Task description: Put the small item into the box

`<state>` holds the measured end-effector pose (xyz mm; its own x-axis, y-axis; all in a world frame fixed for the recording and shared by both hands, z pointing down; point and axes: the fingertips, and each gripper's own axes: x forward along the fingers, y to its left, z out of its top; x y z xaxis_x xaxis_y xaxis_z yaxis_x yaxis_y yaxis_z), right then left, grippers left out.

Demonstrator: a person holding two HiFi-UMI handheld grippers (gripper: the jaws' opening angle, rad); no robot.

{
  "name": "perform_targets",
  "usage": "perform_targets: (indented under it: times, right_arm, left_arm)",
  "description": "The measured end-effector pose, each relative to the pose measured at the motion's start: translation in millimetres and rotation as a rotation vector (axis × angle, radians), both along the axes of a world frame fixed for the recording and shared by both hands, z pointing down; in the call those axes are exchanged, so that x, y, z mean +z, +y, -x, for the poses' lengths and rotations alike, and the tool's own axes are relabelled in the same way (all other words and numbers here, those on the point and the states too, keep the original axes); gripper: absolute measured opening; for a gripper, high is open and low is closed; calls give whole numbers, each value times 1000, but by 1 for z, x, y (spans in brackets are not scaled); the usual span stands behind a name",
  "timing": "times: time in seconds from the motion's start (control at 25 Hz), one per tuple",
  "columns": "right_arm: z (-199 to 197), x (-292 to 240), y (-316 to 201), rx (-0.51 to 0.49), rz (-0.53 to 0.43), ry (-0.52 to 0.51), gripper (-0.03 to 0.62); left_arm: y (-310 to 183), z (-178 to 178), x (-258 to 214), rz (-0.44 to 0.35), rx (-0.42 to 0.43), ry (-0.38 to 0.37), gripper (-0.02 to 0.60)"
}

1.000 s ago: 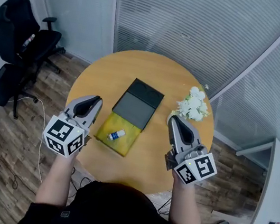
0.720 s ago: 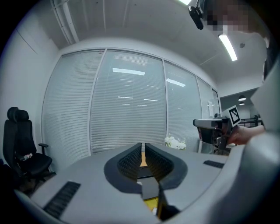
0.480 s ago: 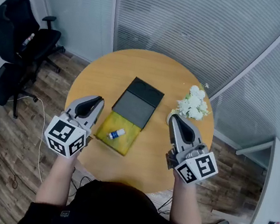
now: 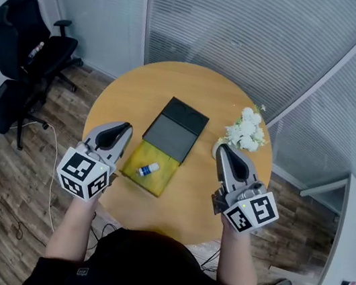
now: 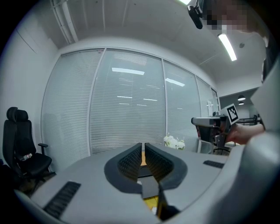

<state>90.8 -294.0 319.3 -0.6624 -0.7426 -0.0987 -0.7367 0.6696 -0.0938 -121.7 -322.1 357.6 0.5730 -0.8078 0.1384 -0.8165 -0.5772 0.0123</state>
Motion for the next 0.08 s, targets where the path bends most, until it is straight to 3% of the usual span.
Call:
perform_targets:
  times: [0.08]
  right_arm:
    - [0,-1,0,-2,0,-2,35]
  left_arm:
    - [0,0,-1,-2,-3,-1,31]
